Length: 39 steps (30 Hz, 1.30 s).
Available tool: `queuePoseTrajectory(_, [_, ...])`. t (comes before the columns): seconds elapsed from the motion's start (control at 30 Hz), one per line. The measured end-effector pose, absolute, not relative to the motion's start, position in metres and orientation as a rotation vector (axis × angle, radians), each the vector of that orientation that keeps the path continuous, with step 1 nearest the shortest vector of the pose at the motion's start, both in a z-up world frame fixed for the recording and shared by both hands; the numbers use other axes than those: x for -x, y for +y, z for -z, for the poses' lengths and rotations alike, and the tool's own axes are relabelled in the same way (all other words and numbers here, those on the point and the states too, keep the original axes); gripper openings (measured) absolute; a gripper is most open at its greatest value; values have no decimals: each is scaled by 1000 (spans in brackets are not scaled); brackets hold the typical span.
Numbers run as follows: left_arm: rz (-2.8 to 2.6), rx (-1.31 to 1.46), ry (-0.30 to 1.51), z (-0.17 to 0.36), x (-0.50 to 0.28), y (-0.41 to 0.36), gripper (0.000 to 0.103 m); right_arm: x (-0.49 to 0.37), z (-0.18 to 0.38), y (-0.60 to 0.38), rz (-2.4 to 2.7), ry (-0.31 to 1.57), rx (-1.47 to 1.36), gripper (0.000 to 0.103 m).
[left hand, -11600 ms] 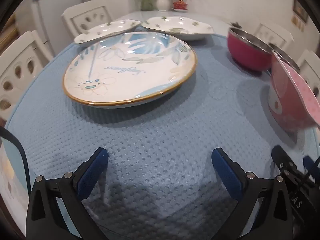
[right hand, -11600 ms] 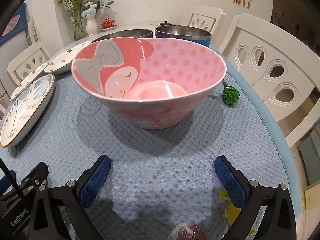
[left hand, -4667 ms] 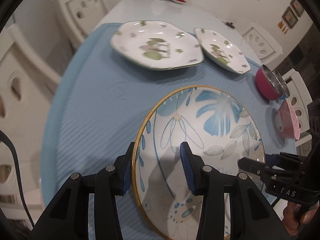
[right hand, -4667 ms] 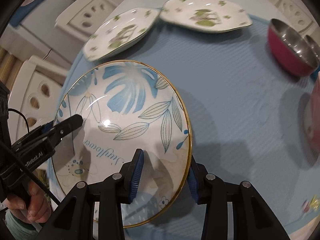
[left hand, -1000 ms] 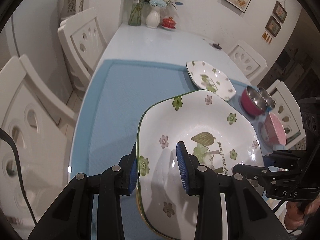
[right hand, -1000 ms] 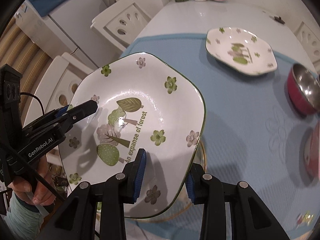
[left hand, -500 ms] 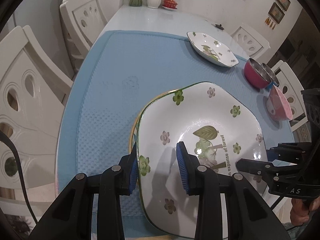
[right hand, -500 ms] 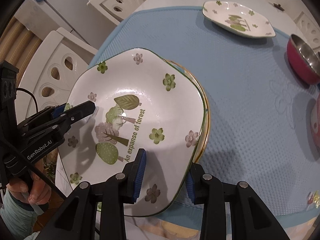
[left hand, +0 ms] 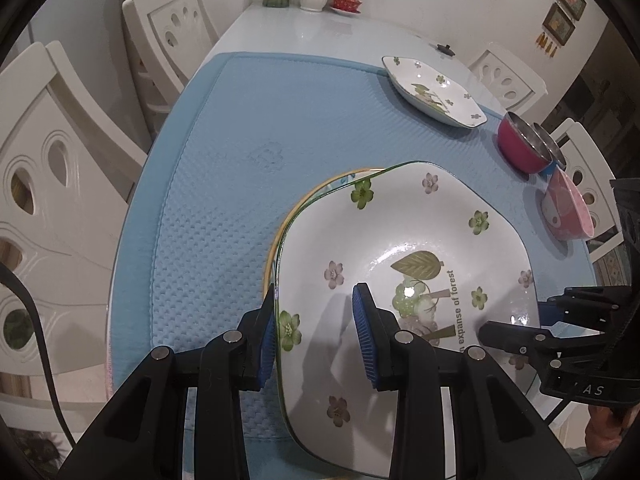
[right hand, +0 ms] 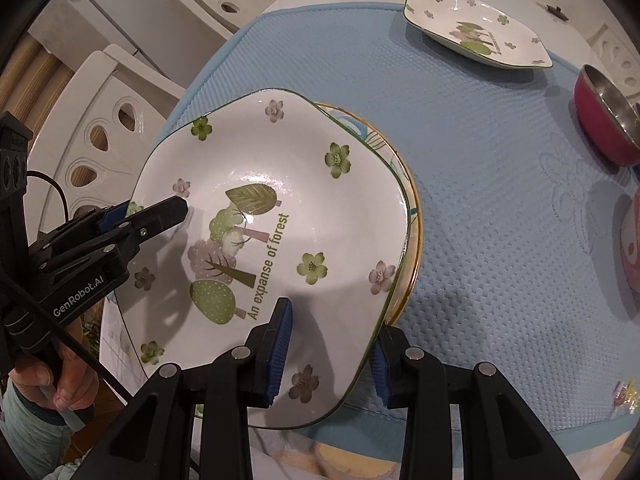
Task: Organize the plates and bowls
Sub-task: 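Open both grippers and pull them back from the plate stack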
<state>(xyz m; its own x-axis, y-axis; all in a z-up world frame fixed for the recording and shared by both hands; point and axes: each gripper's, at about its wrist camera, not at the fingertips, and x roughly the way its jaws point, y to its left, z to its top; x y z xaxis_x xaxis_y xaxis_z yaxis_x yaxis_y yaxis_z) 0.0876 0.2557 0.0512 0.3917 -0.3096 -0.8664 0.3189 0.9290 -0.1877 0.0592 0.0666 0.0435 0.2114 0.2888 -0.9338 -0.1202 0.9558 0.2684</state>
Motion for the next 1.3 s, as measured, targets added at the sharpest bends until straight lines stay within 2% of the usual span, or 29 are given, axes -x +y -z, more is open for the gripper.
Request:
queuePoseTrajectory(0.67, [385,-24,1123,-53,-100,252,34,-81,-54,58,-201,1438,-206,35])
queuePoseTrajectory(1.0, [313,-7,994,-102,-117,286,34,-93,-123,20,-166,1235,-196,35])
queuePoseTrajectory(1.2, [361,-20,947,-123,-127,275,34,-96,-130,9,-165,1202,-270,35])
queuePoseTrajectory(1.3, [396,-83,918,-133,-135,261,41,-97,-125,3,-152,1196,-313,35])
